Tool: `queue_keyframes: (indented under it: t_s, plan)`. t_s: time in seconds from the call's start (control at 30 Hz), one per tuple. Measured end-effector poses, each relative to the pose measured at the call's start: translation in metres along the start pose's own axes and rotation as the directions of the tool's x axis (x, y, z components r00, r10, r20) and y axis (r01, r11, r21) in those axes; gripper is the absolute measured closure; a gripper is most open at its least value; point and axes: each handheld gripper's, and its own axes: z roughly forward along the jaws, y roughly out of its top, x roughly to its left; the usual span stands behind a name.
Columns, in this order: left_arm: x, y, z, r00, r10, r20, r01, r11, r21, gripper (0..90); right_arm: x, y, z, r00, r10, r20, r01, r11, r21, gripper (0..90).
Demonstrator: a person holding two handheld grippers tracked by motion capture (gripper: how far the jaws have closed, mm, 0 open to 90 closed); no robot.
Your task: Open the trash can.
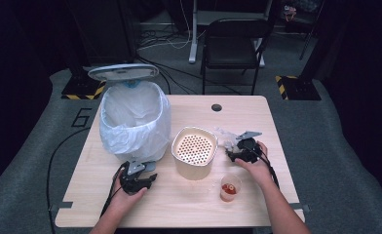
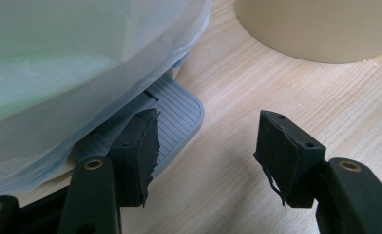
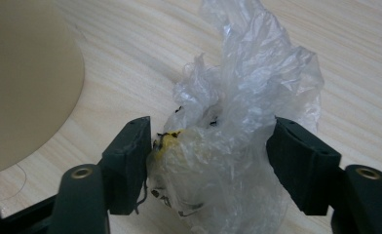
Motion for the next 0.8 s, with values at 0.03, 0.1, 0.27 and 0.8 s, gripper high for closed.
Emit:
queue_keyframes:
  t_s: [0.03, 0.1, 0.27, 0.8]
  plan:
    - [0.0, 0.0, 0.0, 1.0, 0.0, 0.0, 0.0, 1.0, 0.0, 40.9, 0.001, -0.0002, 0.0008, 1.0, 0.005, -0.001, -0.005, 1.0, 0.002, 35.7]
    - [0.0, 0.0, 0.0, 1.0, 0.001, -0.001, -0.001, 1.0, 0.001, 40.8, 0.0018, -0.0005, 0.0021, 1.0, 0.001, -0.002, -0.001, 1.0, 0.006, 38.1]
    - [0.0001, 0.0, 0.0, 1.0, 0.0, 0.001, 0.0, 1.0, 0.0, 40.8, 0.0004, -0.0019, 0.0044, 0.9998, 0.011, -0.018, -0.01, 1.0, 0.012, 45.3]
    - [-0.0021, -0.0006, 0.0003, 0.9999, -0.012, 0.001, 0.012, 0.9999, 0.002, 40.8, -0.0028, -0.0082, 0.003, 0.9984, 0.043, -0.035, -0.043, 0.999, 0.003, 59.9]
